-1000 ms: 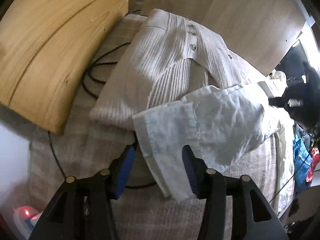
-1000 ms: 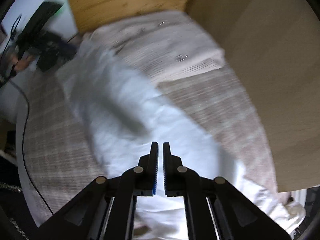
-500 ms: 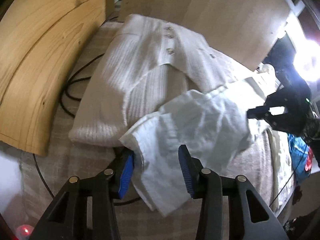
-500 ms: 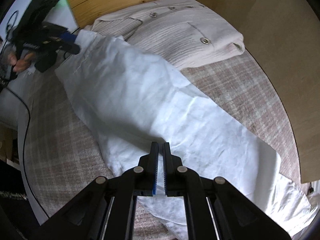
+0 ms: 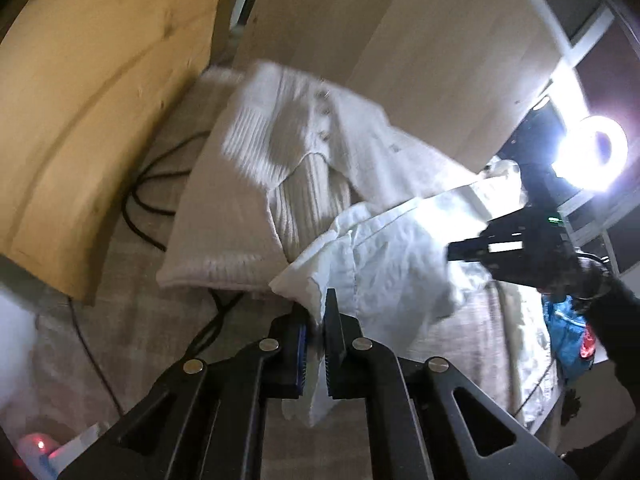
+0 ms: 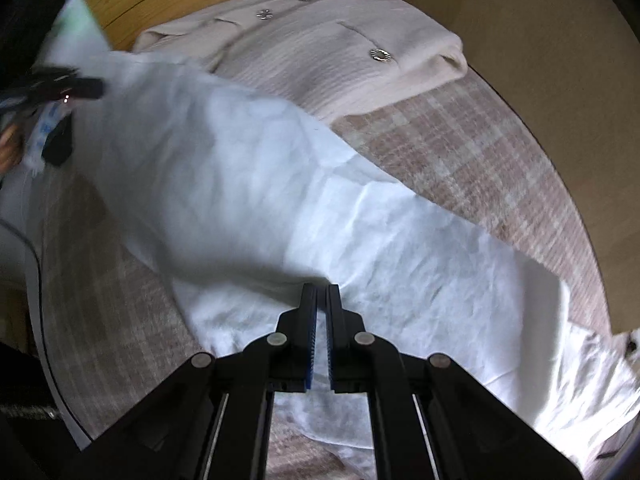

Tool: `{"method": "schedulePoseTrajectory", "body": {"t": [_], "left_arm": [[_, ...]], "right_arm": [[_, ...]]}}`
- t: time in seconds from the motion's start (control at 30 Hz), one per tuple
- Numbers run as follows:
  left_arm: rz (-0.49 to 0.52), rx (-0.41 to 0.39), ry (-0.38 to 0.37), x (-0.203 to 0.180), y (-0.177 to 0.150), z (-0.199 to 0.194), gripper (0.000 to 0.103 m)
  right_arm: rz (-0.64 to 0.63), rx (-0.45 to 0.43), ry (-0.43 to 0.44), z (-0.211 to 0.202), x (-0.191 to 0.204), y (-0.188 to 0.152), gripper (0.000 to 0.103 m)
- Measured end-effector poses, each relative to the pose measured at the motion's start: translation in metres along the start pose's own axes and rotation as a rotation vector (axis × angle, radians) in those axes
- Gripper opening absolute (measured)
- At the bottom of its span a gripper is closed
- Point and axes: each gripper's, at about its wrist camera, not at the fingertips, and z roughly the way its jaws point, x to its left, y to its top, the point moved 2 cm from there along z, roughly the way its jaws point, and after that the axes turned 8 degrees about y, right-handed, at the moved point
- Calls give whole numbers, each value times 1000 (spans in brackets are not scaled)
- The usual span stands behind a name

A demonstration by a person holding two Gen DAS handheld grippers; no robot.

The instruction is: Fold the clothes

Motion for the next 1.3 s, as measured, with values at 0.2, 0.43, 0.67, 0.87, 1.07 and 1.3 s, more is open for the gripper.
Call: {"method": "schedulePoseTrajectory", "body": {"t": [0.2, 0.43, 0.67, 0.87, 1.07, 1.3], "left_arm": [[39, 6, 25, -8, -7, -3, 5], [27, -17, -12, -21, -12, 4, 4], [93, -102, 3, -37, 19, -40, 4], [208, -172, 45, -98, 32, -80, 3], [365, -236, 35, -231, 22, -108, 3], [641, -163, -60, -437, -49, -85, 4]], "right_arm": [[84, -16, 0, -3, -3, 2, 5], [122, -41, -26, -16, 9, 1, 5], [317, -154, 17, -101, -10, -51, 5], [471, -245, -1, -164, -27, -139, 5], [641, -179, 50, -131, -55, -251, 5], [772, -294, 174, -160, -84, -384, 5]]}}
